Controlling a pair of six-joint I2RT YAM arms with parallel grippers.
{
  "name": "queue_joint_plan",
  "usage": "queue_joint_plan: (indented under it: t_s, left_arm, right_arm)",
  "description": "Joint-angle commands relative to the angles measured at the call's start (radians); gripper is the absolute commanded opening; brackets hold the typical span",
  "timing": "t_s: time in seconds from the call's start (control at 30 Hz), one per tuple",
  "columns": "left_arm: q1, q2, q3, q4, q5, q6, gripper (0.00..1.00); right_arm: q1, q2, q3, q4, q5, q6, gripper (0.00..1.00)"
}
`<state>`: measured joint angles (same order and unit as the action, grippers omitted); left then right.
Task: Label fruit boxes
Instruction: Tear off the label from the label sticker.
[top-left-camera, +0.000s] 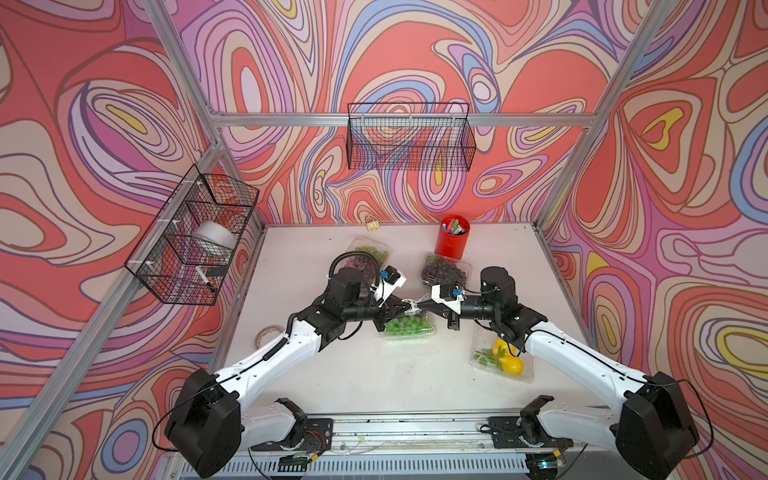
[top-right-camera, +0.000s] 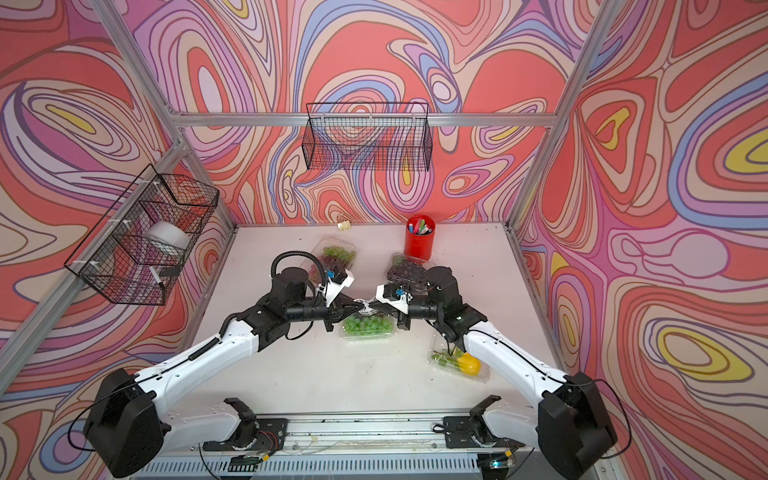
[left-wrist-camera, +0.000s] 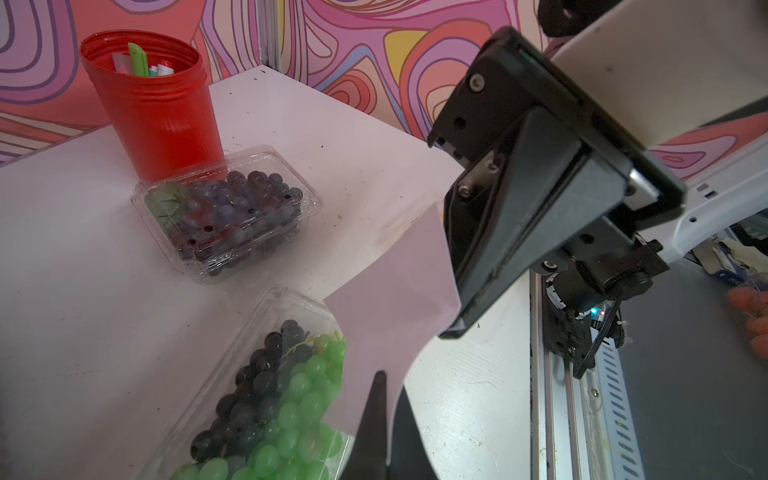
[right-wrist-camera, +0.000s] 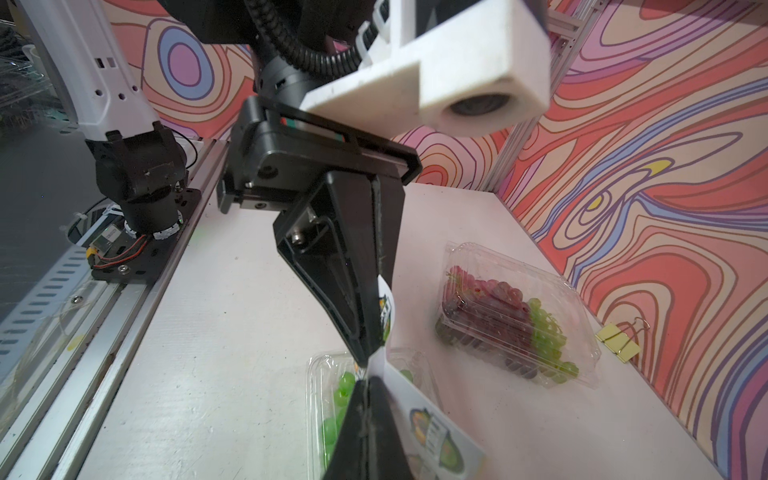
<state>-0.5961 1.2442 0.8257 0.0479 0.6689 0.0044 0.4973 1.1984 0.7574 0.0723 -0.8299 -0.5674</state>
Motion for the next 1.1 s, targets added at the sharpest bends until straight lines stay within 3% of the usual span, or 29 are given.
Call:
queue_joint_plan:
  t_s: [0.0, 0.77, 0.9, 1.07]
  left_arm:
    - [-0.004, 0.015, 0.042, -0.007, 0.0, -0.024, 0.0]
    - [-0.005, 0.05, 0.085, -0.04, 0.008, -0.073, 0.0]
    - [-0.005, 0.05, 0.087, -0.056, -0.031, -0.07, 0.0]
    - [-0.005, 0.042, 0.087, -0.087, -0.112, -0.069, 0.0]
  right_arm:
    - [0.005, -0.017, 0.029, -0.05, 0.0, -0.03, 0.0]
    - [0.005, -0.029, 0.037, -0.118, 0.033, -0.082, 0.0]
    - [0.005, -0.039, 0.028, -0.076, 0.026, -0.004, 0.0]
    - [-0.014, -0.019, 0.066, -0.072, 0.035, 0.204, 0.0]
